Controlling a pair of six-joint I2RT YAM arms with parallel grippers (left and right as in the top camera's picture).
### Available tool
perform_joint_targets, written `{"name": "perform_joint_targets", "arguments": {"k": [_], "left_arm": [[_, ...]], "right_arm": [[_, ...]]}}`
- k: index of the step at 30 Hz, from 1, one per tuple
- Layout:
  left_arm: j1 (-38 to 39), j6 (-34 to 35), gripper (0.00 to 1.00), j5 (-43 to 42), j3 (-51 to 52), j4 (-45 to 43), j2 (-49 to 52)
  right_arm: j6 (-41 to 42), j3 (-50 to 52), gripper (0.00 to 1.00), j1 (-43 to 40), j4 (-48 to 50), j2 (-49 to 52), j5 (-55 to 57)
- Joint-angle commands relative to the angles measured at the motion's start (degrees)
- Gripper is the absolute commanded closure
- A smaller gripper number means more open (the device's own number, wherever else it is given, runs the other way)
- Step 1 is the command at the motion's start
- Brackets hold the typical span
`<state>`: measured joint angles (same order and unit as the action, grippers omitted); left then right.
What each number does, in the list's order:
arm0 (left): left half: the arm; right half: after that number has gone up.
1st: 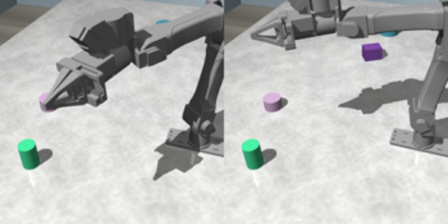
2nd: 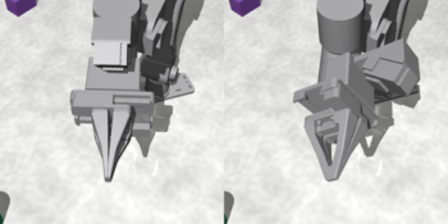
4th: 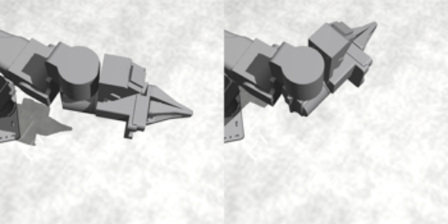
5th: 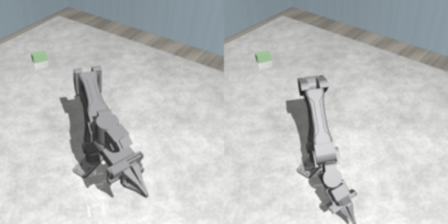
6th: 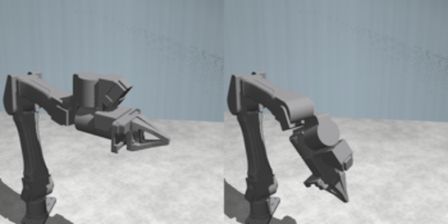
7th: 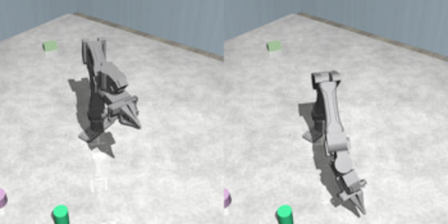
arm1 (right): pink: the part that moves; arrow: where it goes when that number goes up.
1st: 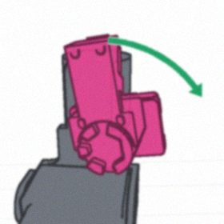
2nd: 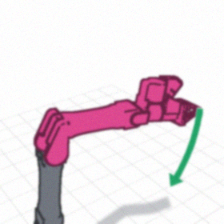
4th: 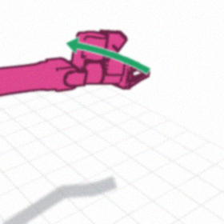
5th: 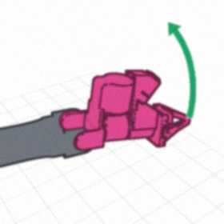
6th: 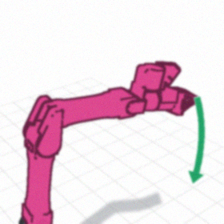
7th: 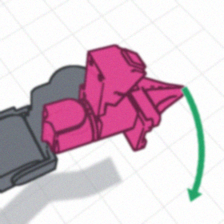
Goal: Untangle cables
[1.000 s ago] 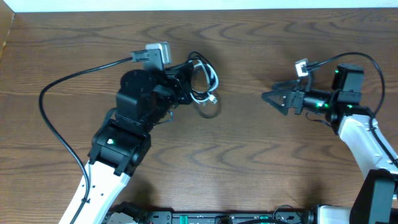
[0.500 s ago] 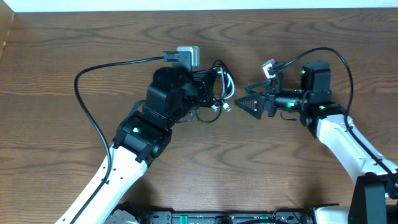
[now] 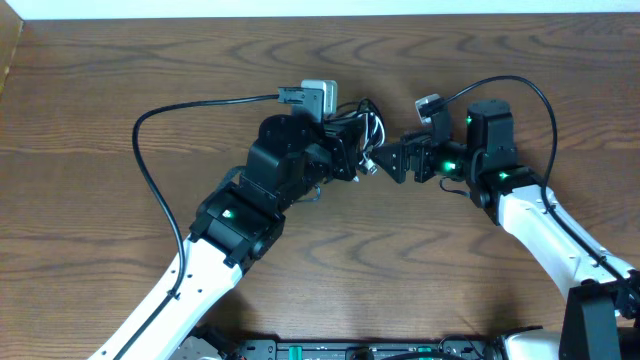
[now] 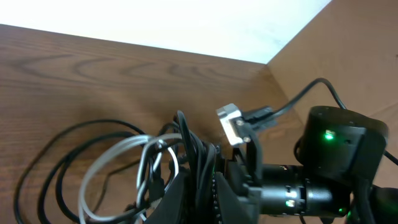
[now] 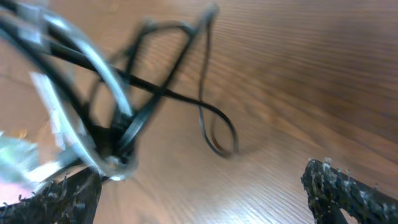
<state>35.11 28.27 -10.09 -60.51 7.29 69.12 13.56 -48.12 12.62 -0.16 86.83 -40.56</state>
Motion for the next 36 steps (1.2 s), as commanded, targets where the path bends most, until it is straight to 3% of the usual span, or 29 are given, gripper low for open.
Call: {"name": "perform_joint_targets", "arguments": {"k": [1,5,12,20,24,28,36], "left_arm": [[1.40,-0.52,0.92,0.28,-2.54,-0.61,-0.33],[2.82,-0.09,0.92,0.31,-2.54,-1.22,-0.33],[3.21,-0.17,0.92,3.30,-2.54,0.35,-0.31],[3.21,-0.68,0.92,4.92,-2.54,1.90,-0.31],[3.21,-0.83,0.92,5.05,-2.54,2.80,-0.31],[3.23,-0.72,0.92,4.68,-2.54,2.62,-0.33],[3.23,-0.04,0.92,2.89,-2.54,1.51,-0.44]], "right_arm": [[2.19,0.24,0.01,1.31,0.20,0.31,6.86],[4.24,0.24,0.01,2.86,0.20,0.31,10.95],[4.22,0.22,0.01,3.72,1.07,0.28,8.13],[3.52,0.22,0.01,1.07,10.99,0.09,-11.65],[3.61,0.22,0.01,0.26,12.09,0.09,-13.44],[3.61,0.22,0.01,0.22,8.02,0.09,-6.05],[5.75,0.22,0.01,1.86,-6.27,0.09,23.56]]}}
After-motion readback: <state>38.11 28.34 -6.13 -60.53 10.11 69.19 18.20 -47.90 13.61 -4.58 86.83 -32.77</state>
